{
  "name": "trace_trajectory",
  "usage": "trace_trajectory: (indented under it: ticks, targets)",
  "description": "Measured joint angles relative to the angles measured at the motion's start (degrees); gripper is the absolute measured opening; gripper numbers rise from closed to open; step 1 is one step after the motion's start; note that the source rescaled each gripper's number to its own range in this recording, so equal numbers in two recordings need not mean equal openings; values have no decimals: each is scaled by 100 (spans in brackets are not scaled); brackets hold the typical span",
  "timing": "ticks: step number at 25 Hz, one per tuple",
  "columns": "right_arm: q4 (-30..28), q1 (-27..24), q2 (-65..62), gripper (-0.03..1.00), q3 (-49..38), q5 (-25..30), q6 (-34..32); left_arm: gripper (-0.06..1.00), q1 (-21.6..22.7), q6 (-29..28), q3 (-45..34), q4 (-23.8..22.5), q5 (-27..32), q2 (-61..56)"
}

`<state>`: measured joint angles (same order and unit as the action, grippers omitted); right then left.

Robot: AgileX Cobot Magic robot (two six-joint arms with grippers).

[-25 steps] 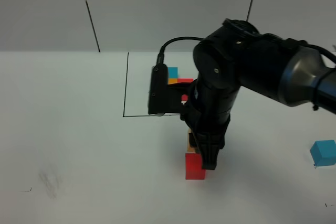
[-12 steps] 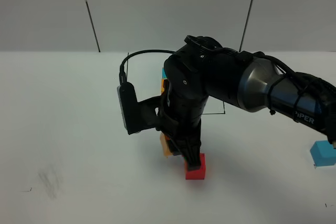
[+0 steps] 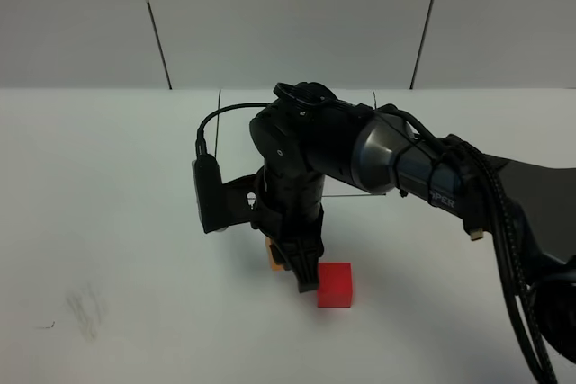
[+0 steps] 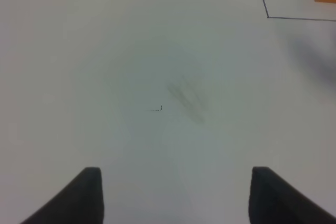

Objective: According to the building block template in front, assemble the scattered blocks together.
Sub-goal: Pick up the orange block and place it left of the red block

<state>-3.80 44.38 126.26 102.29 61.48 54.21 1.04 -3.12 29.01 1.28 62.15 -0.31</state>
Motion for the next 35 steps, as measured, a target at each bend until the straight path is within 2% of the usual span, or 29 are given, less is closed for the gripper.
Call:
trace_trajectory:
  ticks: [7, 11, 14, 35]
  targets:
    - [93, 0, 155, 20, 123, 464, -614, 32, 0, 0, 0, 0, 0, 0]
    - [296, 0, 155, 20, 128, 435, -827, 32, 0, 0, 0, 0, 0, 0]
    - [525, 0, 155, 20, 128, 357, -878, 32, 0, 0, 0, 0, 0, 0]
    - [437, 0, 641, 20, 166, 284, -738, 32, 0, 0, 0, 0, 0, 0]
